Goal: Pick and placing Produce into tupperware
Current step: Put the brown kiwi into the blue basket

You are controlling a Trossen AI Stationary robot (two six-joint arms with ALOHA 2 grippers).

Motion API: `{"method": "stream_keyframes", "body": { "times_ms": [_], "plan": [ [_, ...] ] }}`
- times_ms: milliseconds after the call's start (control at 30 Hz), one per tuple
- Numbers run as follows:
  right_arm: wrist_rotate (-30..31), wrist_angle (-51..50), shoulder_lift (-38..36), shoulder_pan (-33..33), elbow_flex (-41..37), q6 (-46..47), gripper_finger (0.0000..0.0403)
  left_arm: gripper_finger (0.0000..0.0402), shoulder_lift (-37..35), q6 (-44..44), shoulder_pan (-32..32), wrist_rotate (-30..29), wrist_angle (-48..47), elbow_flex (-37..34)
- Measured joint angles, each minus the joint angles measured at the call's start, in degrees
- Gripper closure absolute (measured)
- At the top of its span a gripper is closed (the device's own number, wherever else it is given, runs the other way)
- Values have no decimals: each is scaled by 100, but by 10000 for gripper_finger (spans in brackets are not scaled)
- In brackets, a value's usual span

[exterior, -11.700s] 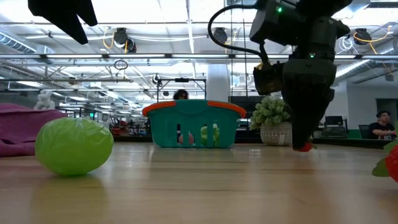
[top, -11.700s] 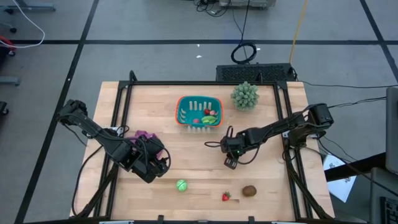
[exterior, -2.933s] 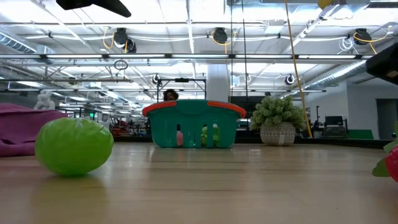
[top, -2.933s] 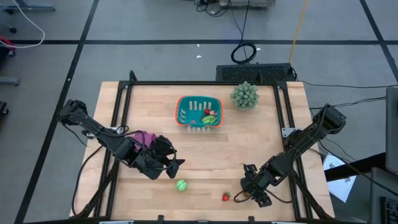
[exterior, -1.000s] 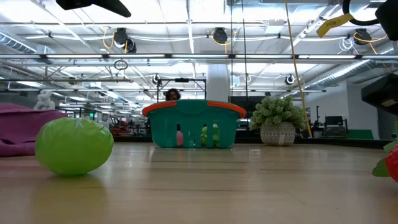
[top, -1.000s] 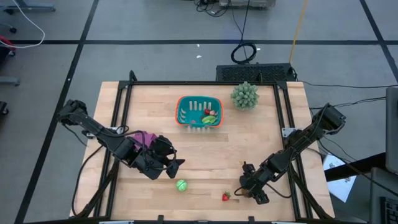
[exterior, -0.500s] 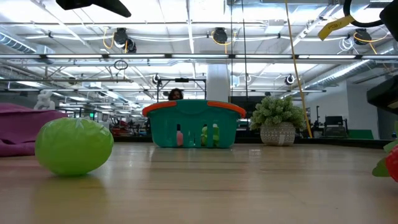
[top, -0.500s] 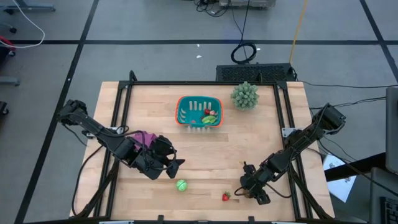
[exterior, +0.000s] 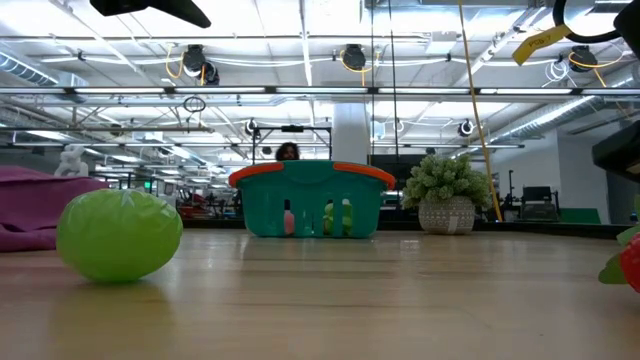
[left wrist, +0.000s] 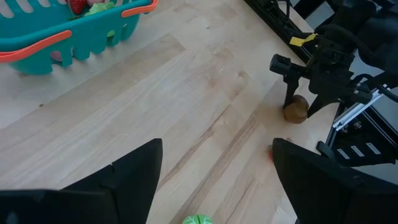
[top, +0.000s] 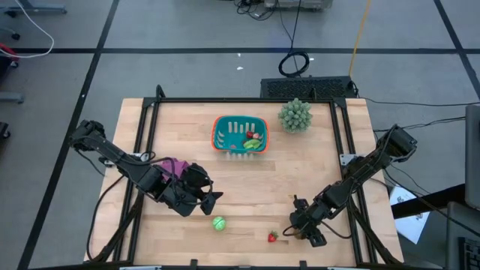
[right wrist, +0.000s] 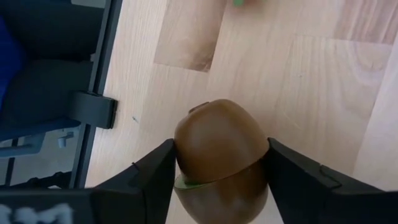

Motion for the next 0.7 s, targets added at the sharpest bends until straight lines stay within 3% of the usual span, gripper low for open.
{"method": "stream_keyframes", "body": {
  "times_ms": [700],
  "plan": [
    [-11,-163,-121,-777,42,-731,195,94,-2,39,0,0,-2,0]
  ]
}}
